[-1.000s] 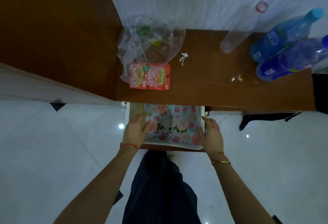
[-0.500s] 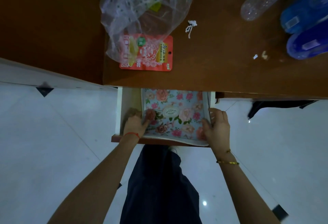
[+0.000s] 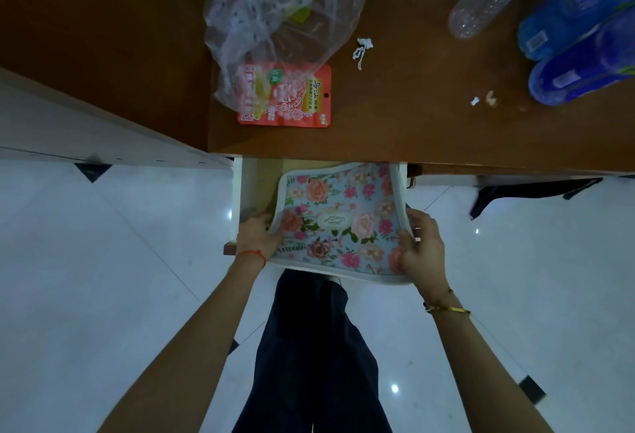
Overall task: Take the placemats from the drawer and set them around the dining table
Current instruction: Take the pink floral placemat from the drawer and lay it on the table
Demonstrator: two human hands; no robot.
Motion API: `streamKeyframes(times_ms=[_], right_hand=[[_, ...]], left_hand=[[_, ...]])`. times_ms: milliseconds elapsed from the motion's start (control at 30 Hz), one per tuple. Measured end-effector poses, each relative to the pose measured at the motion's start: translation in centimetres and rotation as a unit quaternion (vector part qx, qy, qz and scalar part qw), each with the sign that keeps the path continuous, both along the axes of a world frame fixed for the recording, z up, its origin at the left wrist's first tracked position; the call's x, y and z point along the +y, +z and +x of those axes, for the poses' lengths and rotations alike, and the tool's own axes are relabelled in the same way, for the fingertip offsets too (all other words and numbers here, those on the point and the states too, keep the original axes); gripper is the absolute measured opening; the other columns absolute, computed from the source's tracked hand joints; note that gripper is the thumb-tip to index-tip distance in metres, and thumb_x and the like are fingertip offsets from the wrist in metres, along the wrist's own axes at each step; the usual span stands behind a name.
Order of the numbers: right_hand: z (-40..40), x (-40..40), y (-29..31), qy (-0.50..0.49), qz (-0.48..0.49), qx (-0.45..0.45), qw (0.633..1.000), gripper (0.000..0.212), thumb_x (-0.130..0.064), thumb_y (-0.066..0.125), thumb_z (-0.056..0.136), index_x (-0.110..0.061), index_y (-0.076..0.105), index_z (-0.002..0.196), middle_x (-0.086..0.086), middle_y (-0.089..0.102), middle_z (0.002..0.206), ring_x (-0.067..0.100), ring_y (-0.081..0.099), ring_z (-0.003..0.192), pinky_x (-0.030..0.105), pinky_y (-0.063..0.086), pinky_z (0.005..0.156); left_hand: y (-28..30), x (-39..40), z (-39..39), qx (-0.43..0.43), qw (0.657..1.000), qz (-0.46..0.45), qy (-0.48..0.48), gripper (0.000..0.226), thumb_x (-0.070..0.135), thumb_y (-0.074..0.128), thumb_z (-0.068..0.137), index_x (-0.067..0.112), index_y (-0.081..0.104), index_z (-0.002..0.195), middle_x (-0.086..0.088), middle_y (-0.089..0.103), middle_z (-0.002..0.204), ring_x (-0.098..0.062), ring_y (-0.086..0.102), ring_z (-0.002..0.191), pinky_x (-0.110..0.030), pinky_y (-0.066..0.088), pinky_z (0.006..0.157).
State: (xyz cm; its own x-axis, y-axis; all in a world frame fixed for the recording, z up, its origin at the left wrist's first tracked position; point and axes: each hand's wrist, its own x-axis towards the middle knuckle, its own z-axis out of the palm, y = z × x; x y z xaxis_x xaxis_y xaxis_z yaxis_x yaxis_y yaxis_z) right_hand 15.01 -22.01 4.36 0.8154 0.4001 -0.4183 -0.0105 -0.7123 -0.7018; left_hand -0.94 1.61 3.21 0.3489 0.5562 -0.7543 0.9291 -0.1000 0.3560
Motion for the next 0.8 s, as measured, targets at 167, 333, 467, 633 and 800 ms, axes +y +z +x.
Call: streamKeyframes(times_ms=[167,333,467,633,800], right_hand=[[-1.7,-1.5,2.0,-0.007,0.021,0.044,0.999,0.038,-0.014,0.043,0.091,-0.024,0.043,0.127,0.004,0.06,0.115,0.017,0.063,0.1,0.035,0.058,0.08],[-3.4,-2.5,3.6,-0.006,0.035,0.063,0.997,0.047,0.004,0.046,0.091,-0.021,0.038,0.13,-0.003,0.064,0.104,0.006,0.064,0.09,0.01,0.052,0.065],[-4.4,-2.9,4.1,0.009,0.029,0.056,0.998,0.044,0.005,0.05,0.09,-0.012,0.045,0.13,-0.001,0.063,0.105,0.013,0.062,0.089,0.016,0.052,0.073],[-5.6,-3.5,5.7,-0.002,0.047,0.062,0.997,0.043,0.009,0.045,0.089,-0.014,0.05,0.125,-0.001,0.062,0.103,0.006,0.06,0.091,0.006,0.049,0.069],[-6.6,-4.4,10.5,-0.014,0.084,0.069,0.994,0.045,0.004,0.046,0.092,-0.028,0.045,0.124,-0.004,0.062,0.103,0.007,0.063,0.093,0.008,0.051,0.069]], left_hand=[[3.2,-1.1,-1.1,-0.052,0.998,-0.001,0.047,0.039,0.008,0.07,0.082,0.003,0.063,0.121,-0.015,0.066,0.117,-0.03,0.062,0.105,-0.018,0.04,0.078],[5.3,-2.4,-2.4,-0.081,0.994,-0.022,0.069,0.036,0.003,0.064,0.086,0.002,0.059,0.122,-0.015,0.065,0.117,-0.028,0.06,0.105,-0.021,0.042,0.08],[5.8,-3.4,-3.8,-0.097,0.99,-0.033,0.093,0.033,0.001,0.057,0.09,0.001,0.052,0.122,-0.015,0.061,0.116,-0.026,0.058,0.103,-0.026,0.044,0.085],[7.7,-4.7,-5.4,-0.121,0.986,-0.025,0.115,0.037,0.001,0.051,0.094,0.005,0.046,0.13,-0.005,0.052,0.108,-0.019,0.051,0.096,-0.022,0.041,0.082],[12.6,-5.8,-6.7,-0.172,0.977,-0.019,0.127,0.037,-0.002,0.051,0.093,0.006,0.047,0.128,-0.009,0.056,0.118,-0.019,0.055,0.103,-0.029,0.048,0.091]])
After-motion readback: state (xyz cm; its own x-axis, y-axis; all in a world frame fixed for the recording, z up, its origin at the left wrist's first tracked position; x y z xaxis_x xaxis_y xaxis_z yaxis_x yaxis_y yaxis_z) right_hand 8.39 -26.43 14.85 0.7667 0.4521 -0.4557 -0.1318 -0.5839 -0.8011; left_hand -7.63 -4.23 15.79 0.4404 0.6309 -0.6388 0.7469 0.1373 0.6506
